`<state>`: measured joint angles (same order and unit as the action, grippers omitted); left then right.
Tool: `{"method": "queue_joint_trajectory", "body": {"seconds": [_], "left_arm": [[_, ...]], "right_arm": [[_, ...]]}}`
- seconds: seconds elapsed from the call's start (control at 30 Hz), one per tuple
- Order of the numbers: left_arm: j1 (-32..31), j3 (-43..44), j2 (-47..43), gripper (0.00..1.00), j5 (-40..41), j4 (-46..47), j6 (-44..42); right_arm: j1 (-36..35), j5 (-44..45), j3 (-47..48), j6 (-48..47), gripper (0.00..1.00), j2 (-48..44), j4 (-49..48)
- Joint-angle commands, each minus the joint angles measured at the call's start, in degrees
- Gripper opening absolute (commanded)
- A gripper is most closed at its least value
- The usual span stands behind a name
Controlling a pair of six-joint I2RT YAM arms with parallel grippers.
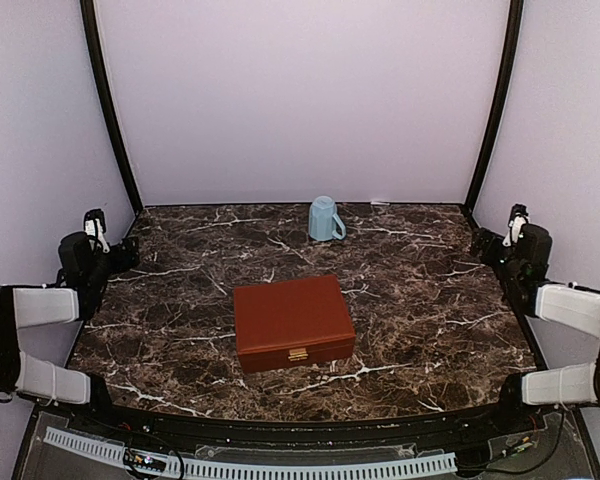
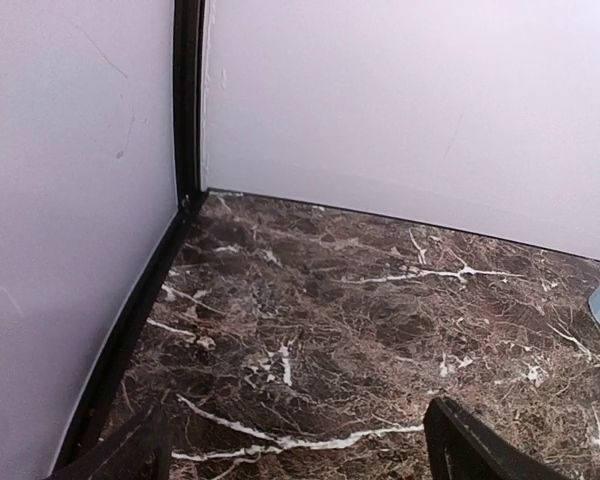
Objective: Organize the mixed jewelry
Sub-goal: Reset both arms
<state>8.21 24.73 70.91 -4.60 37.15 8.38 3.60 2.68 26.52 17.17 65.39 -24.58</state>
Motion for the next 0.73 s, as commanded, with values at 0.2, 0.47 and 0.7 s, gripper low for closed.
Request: {"method": "queue_joint_trajectory", "body": {"seconds": [0.2, 0.47, 0.7], "left_arm": [[-0.3, -11.8, -1.61, 0.9, 3.01, 16.57, -7.04], [-0.3, -10.13, 4.36, 0.9, 0.79, 18.96, -6.73], [-0.3, -10.95, 4.86, 0.91, 1.14, 21.21, -7.3]], "right_arm": [[0.01, 12.57, -15.18, -5.43, 0.98, -4.6, -19.07], [-0.08, 12.81, -17.65, -6.82, 0.98, -0.35, -28.94], [-0.07, 12.44, -20.02, -7.56, 0.98, 1.17, -35.65]]}}
